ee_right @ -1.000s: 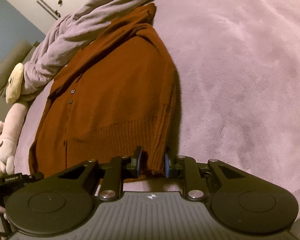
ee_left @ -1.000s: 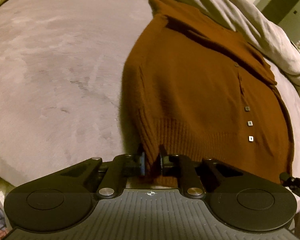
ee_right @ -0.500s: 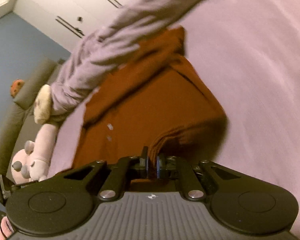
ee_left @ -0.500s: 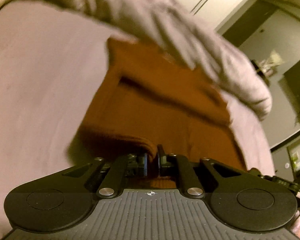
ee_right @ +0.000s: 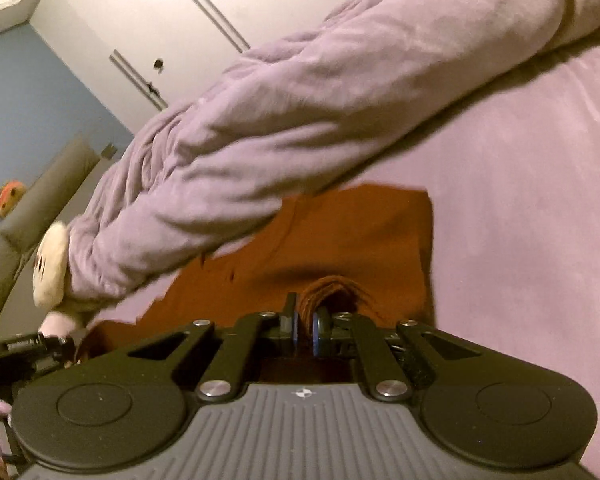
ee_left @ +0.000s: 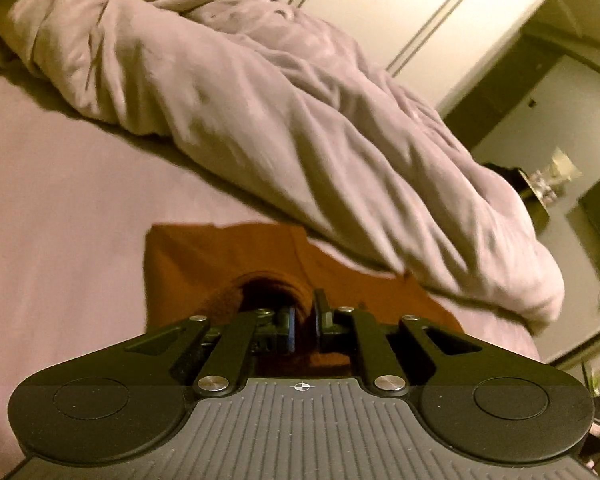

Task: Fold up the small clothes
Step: 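Lift the hem with both tools and fold it over toward the collar, then lay the hem down on the collar and open both tools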

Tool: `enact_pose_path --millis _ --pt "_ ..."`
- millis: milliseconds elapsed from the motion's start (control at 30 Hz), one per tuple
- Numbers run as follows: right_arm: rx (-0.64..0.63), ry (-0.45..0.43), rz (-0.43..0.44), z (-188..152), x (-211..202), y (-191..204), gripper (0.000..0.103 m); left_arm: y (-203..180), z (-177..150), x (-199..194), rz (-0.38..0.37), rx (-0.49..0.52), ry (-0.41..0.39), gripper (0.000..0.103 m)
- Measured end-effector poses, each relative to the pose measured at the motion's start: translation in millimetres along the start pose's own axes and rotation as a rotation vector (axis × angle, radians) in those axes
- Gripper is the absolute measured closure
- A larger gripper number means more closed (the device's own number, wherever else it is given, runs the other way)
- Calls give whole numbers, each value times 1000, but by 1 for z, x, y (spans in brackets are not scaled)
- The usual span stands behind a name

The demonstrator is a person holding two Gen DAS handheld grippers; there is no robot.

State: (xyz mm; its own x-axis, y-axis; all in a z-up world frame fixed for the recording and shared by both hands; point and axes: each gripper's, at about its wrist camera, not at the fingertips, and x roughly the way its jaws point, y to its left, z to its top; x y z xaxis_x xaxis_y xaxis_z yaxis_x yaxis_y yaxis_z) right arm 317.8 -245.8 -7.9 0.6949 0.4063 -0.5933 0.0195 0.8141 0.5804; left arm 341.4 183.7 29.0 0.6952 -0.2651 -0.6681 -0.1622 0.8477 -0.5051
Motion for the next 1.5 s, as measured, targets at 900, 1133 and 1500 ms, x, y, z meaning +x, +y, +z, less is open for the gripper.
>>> enact_pose_path --millis 900,1133,1500 --pt "-167 102 -232 66 105 15 98 10 50 91 284 2 109 93" --pt "-242 84 -280 68 119 25 98 7 60 97 310 11 84 93" --pt "-308 63 -320 77 141 28 98 4 65 118 363 61 55 89"
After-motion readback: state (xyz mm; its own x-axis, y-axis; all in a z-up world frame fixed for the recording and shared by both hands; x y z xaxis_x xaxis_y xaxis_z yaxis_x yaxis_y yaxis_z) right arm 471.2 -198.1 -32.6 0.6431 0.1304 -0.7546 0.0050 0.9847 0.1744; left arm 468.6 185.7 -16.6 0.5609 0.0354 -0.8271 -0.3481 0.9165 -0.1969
